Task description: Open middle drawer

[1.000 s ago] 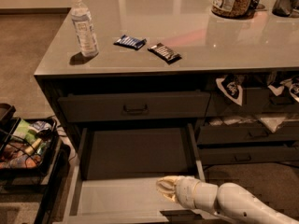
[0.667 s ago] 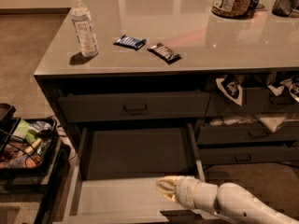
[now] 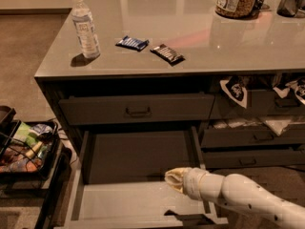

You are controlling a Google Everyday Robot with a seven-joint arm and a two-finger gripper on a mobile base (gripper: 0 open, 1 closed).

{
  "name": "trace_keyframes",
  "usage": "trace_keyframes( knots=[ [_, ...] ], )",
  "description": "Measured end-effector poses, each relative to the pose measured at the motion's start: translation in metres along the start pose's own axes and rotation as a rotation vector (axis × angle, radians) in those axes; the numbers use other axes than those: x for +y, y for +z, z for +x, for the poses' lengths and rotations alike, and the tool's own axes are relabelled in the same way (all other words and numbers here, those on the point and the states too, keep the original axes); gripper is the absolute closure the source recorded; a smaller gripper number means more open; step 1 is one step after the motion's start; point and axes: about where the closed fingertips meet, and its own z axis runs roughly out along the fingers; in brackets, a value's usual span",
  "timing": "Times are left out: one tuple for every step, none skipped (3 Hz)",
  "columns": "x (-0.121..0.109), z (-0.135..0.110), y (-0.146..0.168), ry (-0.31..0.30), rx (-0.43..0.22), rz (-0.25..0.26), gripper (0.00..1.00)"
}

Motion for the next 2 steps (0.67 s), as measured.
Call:
trace_keyframes(
  knots=[
    [-0.032, 0.022, -0.013, -0.026, 0.098, 0.043, 1.0],
    [-0.052, 0.046, -0.029, 0.0, 0.186, 0.127, 1.0]
  ],
)
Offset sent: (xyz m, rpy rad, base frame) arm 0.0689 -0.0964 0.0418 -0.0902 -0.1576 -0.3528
